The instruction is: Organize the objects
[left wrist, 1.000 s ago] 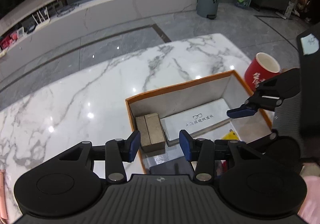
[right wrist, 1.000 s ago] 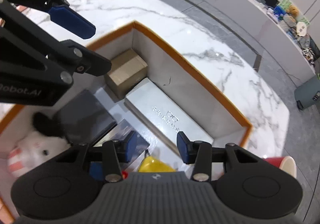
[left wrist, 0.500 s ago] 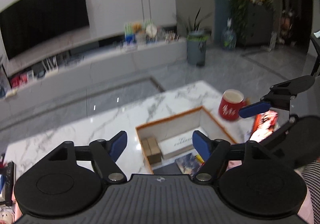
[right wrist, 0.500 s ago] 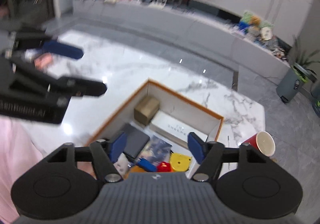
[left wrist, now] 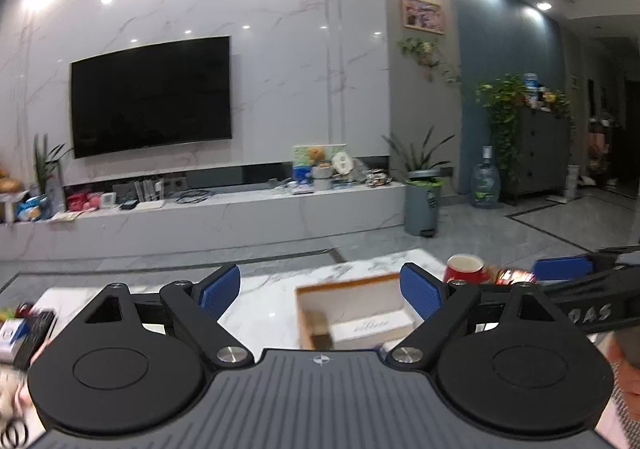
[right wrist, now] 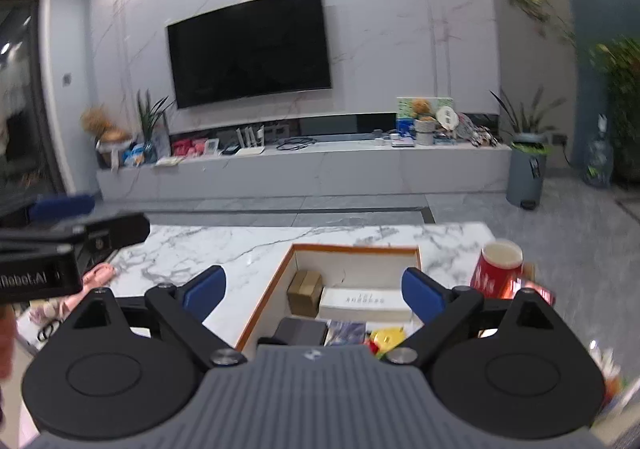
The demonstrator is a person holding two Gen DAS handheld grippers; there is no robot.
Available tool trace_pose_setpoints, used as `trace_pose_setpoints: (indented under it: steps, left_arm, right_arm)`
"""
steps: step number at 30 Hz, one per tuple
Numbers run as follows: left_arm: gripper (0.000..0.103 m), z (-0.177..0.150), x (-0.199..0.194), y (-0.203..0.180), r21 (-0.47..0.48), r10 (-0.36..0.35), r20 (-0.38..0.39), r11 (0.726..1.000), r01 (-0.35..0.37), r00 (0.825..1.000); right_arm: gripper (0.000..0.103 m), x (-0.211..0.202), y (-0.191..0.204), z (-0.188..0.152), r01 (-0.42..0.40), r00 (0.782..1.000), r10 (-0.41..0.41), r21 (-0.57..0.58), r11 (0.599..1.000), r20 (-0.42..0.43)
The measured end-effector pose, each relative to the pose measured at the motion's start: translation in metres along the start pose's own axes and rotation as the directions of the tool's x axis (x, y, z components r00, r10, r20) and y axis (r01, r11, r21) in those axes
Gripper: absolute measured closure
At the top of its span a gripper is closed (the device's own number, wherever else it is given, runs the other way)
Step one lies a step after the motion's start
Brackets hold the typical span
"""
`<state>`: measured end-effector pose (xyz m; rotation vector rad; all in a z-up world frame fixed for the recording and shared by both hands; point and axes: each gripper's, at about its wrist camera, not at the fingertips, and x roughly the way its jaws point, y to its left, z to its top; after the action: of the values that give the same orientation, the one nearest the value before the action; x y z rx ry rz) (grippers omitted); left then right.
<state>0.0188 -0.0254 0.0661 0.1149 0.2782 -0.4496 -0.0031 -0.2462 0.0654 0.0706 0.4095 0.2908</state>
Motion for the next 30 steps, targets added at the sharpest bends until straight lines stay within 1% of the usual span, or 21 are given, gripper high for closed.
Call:
trace_pose_setpoints:
  steps: [2,4,6,9,12,14,15,17,21,25,30]
  left_arm:
    - [0.000,-0.018,0.008,-0.004,0.003,0.046,-0.024,0.999,-0.046,0.999]
    - [0.000,-0.032,0.019,-0.007,-0.007,0.072,-0.066,0.997,-0.073,0.995]
    - [0.000,-0.042,0.031,-0.010,-0.024,0.085,-0.109,0.996,-0.088,0.990]
    - [0.000,-0.053,0.044,-0.009,-0.069,0.097,-0.170,0.992,-0.110,0.981]
    - [0.000,-0.061,0.060,-0.004,-0.104,0.107,-0.237,0.985,-0.135,0.966]
    - [0.000,-0.068,0.060,0.002,-0.099,0.123,-0.266,0.983,-0.154,0.956]
    - [0.000,-0.073,0.050,0.008,-0.095,0.135,-0.277,0.981,-0.167,0.951]
    - [0.000,-0.079,0.046,0.009,-0.092,0.153,-0.298,0.978,-0.188,0.942]
    - [0.000,-0.089,0.047,0.011,-0.106,0.144,-0.329,0.976,-0.188,0.933]
    - [0.000,-0.093,0.055,0.006,-0.089,0.148,-0.360,0.977,-0.192,0.921]
    - [0.000,-0.094,0.057,0.002,-0.074,0.141,-0.370,0.981,-0.180,0.918]
  right_arm:
    - [0.008,-0.003,0.001,-0.018,0.031,0.999,-0.032,0.029,0.999,0.012]
    - [0.008,-0.002,0.002,-0.034,0.079,0.997,-0.080,0.030,0.996,0.021]
    - [0.007,0.003,0.004,-0.047,0.132,0.991,-0.132,0.004,0.991,0.023]
    - [0.007,0.013,0.009,-0.059,0.170,0.985,-0.170,-0.010,0.985,0.017]
    - [0.007,0.029,0.010,-0.068,0.170,0.985,-0.169,0.017,0.985,-0.017]
    - [0.007,0.045,0.013,-0.071,0.160,0.986,-0.158,0.027,0.987,-0.047]
    - [0.007,0.052,0.012,-0.071,0.154,0.987,-0.153,0.025,0.988,-0.059]
    - [0.007,0.066,0.012,-0.074,0.147,0.986,-0.144,0.025,0.989,-0.082]
    - [0.007,0.086,0.009,-0.074,0.137,0.984,-0.133,0.021,0.990,-0.120]
    - [0.007,0.093,0.006,-0.075,0.141,0.982,-0.138,0.015,0.990,-0.128]
    - [0.007,0.101,0.002,-0.077,0.145,0.980,-0.140,0.029,0.989,-0.140]
